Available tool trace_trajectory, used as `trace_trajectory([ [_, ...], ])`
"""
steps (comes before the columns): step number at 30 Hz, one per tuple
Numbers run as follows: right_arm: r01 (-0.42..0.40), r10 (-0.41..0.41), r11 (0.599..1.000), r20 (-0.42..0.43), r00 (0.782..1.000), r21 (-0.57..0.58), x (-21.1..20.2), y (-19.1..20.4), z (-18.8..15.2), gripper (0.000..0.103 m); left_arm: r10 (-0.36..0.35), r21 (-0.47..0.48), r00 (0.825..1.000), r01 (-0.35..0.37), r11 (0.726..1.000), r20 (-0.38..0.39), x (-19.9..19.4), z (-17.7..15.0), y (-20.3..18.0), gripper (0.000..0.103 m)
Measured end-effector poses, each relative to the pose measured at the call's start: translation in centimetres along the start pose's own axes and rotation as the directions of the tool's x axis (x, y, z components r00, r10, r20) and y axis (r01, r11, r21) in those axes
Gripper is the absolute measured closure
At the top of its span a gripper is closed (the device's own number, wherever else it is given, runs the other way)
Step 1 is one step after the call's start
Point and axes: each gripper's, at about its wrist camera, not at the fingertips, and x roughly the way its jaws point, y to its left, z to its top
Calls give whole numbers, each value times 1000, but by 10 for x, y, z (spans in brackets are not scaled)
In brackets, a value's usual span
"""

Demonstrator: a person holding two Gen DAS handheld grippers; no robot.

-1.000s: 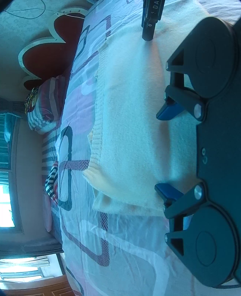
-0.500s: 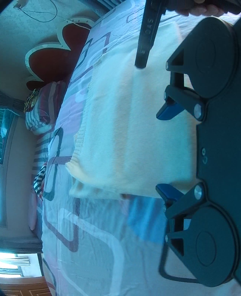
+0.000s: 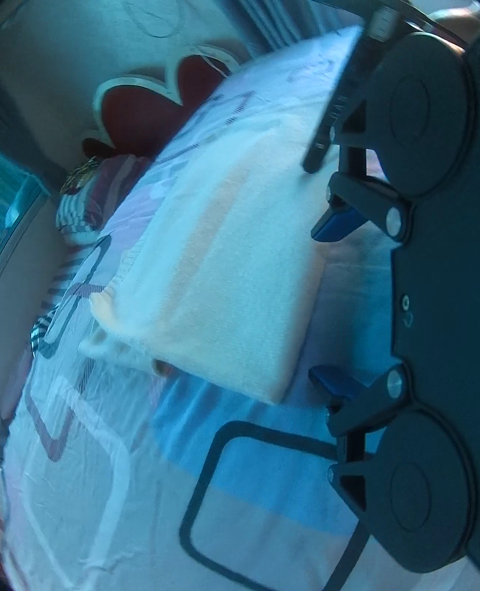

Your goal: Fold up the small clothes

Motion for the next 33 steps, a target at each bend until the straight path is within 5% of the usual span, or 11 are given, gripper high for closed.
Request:
trace_trajectory([
  [7,-7,6,998,19,1000,54,-7,-4,0,59,-143,-203,988,153,967,62,19,10,16,16],
  [11,-11,9,997,33,999,73,-4,-2,8,59,-201,-260,971,229,938,130,32,16,21,16],
  [20,-11,5,998,84,996,64,14,15,37,59,-223,-328,929,318,890,294,57,31,40,54],
  [24,14,-18,999,118,993,34,27,23,50,59,-200,-344,935,298,891,291,62,31,46,88],
  [28,41,-41,999,56,998,-2,52,24,45,59,-177,-321,943,267,909,282,59,35,43,95],
  [33,55,-48,996,92,995,-76,55,28,34,59,-152,-207,934,226,952,323,42,44,16,97],
])
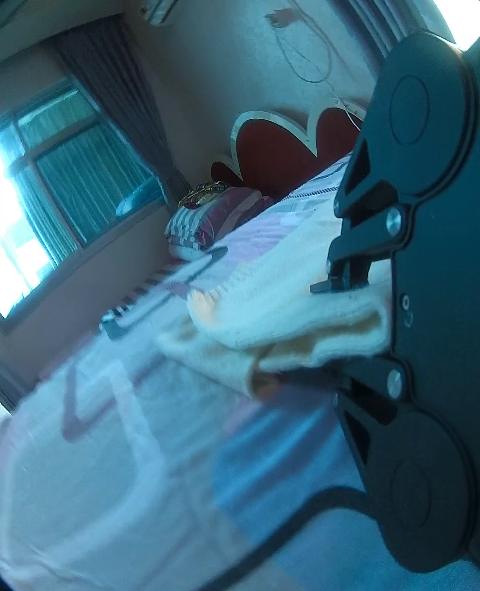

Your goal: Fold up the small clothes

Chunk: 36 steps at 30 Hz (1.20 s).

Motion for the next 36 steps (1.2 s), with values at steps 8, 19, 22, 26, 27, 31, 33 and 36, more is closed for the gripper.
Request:
trace_trajectory([
  [8,-144,144,982,3,990,121,-10,-39,9,58,-33,341,999,29,940,7,5,-7,-96,97],
  [19,-48,38,955,40,998,292,-60,-172,-1,58,-26,568,969,167,806,-247,72,-117,-177,97],
  [22,-32,23,943,30,999,332,-66,-198,-9,58,52,610,956,142,780,-290,83,-144,-175,95],
  [26,-73,58,930,52,997,360,-75,-212,-9,58,46,613,954,153,775,-297,74,-151,-178,67],
  [27,-96,79,924,62,995,370,-76,-213,-7,58,39,606,950,165,778,-309,70,-150,-180,55],
  [31,-209,192,884,85,978,417,-75,-213,5,58,17,625,954,184,759,-301,48,-152,-186,25],
  [33,-261,253,863,75,964,433,-71,-209,10,58,-2,602,953,193,775,-303,32,-146,-180,25],
  [36,-288,299,848,49,953,445,-59,-202,13,58,14,587,973,129,799,-232,16,-129,-166,25],
])
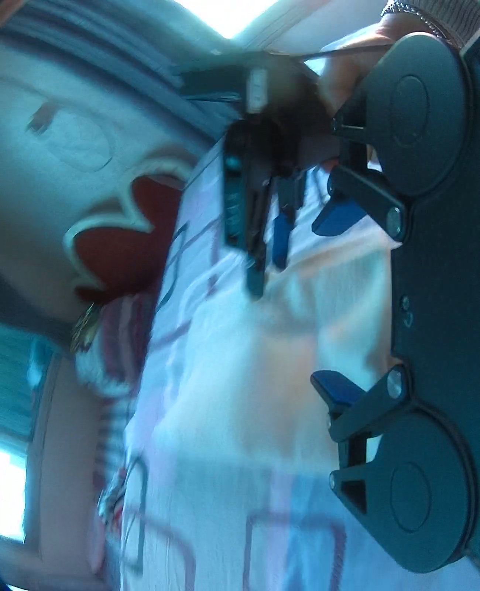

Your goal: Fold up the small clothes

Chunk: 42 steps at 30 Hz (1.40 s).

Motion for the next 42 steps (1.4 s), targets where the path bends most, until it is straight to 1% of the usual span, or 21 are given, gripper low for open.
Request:
trace_trajectory([
  [2,9,-9,1000,-24,1000,17,12,0,-2,58,81,-16,997,-81,997,19,-5,2,16,25],
  [4,8,-7,999,-31,999,39,19,-3,-2,59,151,-66,989,-150,986,7,-2,5,35,28],
  [8,8,-8,1000,-15,1000,26,26,4,2,60,194,-141,981,-193,971,-5,7,12,59,31],
  [9,7,-6,1000,-16,1000,22,27,6,4,65,197,-153,980,-196,969,-7,9,13,61,31],
  [10,7,-7,1000,-20,1000,11,29,8,6,85,200,-162,980,-198,967,-7,12,14,63,31],
  [11,7,-8,1000,-30,1000,-7,31,11,8,88,199,-162,980,-198,967,-5,14,14,63,31],
  [14,19,-21,998,-40,999,-60,31,16,11,90,190,-154,982,-187,970,4,19,17,61,31],
  [18,76,-76,988,0,997,-133,17,13,20,92,159,-142,987,-154,978,22,25,25,53,31],
  [20,108,-111,986,-15,994,-126,17,3,20,92,145,-139,989,-143,980,5,32,24,49,31],
  [21,96,-103,988,-50,993,-122,22,-3,18,92,140,-143,990,-141,980,-20,39,21,49,31],
  [22,90,-97,989,-54,994,-119,24,-6,16,92,137,-144,989,-142,979,-46,45,18,49,32],
  [23,92,-98,988,-45,994,-125,23,-6,14,92,136,-142,987,-147,979,-83,53,14,50,35],
  [24,90,-96,988,-42,995,-127,22,-5,14,92,140,-136,986,-152,979,-93,56,10,50,35],
  [26,72,-77,992,-48,996,-103,17,-4,14,89,147,-99,986,-154,983,-76,54,6,47,35],
  [28,60,-65,995,-59,996,-77,7,-7,12,84,144,-98,986,-152,984,-79,52,5,47,35],
  [31,64,-70,995,-74,995,-73,-11,-9,-3,82,135,-111,987,-144,983,-85,47,4,48,36],
  [34,86,-92,994,-99,991,-69,-26,-12,-24,82,138,-95,987,-145,985,-83,42,-3,48,38],
  [37,102,-111,991,-112,988,-84,-35,-10,-41,82,139,-103,987,-147,984,-82,35,-8,47,45],
  [39,109,-118,991,-121,986,-79,-38,-10,-49,83,132,-112,988,-142,984,-85,31,-11,47,55],
  [40,113,-122,991,-125,985,-72,-39,-11,-53,83,127,-113,988,-137,984,-88,29,-12,47,58],
  [42,126,-134,990,-136,982,-67,-40,-11,-58,87,119,-110,989,-129,985,-93,26,-16,46,63],
])
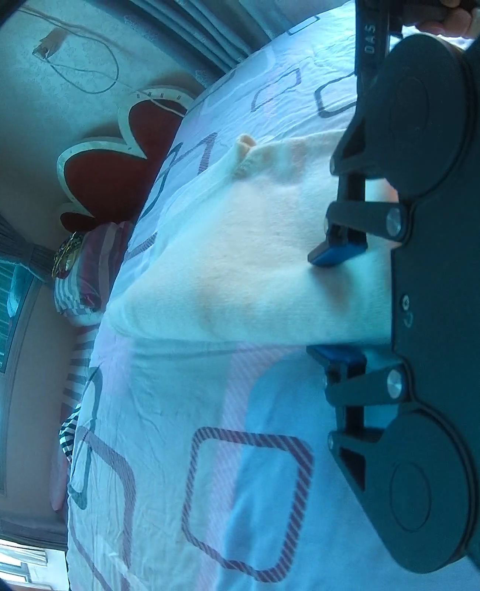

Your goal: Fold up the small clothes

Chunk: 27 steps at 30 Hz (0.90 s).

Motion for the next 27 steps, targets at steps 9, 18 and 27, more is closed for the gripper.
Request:
trace_trajectory([
  [9,43,-44,999,-6,999,-30,-5,2,1,93,-2,3,1000,2,1000,14,-12,12,-1,44],
  [18,39,-39,999,149,988,-2,-10,8,50,72,-8,-44,992,13,999,125,-3,72,-8,27],
  [27,110,-93,993,243,965,-53,23,25,102,72,51,-110,997,-44,993,59,53,115,1,51],
])
